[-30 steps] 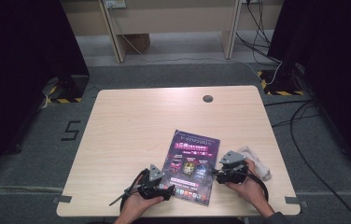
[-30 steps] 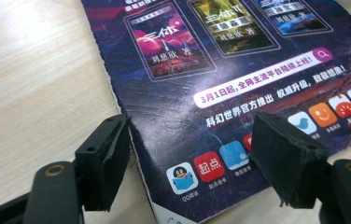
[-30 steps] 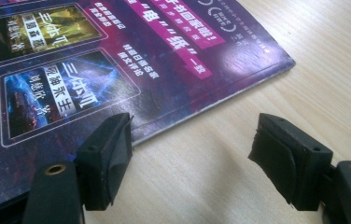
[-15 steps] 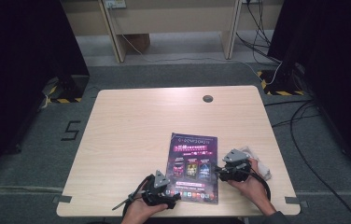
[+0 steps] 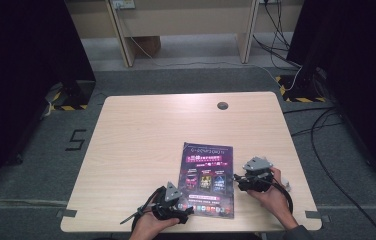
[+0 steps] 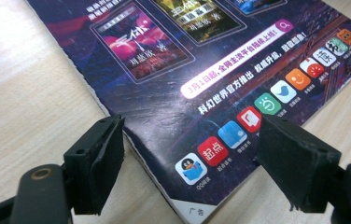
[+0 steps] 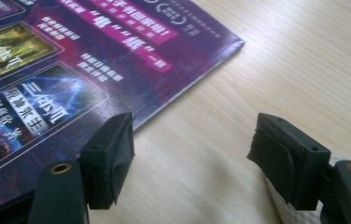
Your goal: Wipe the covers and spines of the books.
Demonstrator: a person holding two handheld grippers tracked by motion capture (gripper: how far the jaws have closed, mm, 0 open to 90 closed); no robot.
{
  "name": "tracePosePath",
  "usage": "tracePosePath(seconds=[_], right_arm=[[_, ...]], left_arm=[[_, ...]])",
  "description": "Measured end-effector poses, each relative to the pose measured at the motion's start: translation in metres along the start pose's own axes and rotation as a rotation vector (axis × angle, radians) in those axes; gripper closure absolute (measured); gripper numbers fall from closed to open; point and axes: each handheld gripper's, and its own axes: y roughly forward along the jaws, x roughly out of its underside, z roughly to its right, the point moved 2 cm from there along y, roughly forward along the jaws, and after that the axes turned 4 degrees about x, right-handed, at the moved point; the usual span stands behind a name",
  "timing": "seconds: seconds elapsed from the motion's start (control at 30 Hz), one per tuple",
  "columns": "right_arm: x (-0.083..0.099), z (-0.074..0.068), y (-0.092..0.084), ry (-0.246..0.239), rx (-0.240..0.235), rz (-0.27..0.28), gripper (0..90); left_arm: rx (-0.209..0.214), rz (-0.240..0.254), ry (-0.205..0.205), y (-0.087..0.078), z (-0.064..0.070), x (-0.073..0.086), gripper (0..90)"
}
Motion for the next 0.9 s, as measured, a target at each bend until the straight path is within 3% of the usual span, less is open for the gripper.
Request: tracePosePath(seconds=[0.17, 0.43, 0.7, 0.9], right_arm=[[0.002, 0.012, -0.006, 0.052, -0.002, -0.002, 30.5], [0.006, 0.037, -0.023, 0.062, 0.049, -0.002, 33.6], [0.026, 0.067, -0.037, 0.165, 0.110, -0.058, 37.1], [0.038, 0.073, -0.040, 0.189, 0.098, -0.078, 42.0]], left_arm=[[-0.011, 0.009, 0.001, -0.002, -0.002, 0.000, 21.2], [-0.011, 0.010, -0.007, -0.006, -0.004, 0.002, 20.8], [0.013, -0.017, 0.011, -0.005, 0.002, 0.007, 21.9], [0.012, -0.032, 0.024, -0.003, 0.007, 0.007, 21.5]])
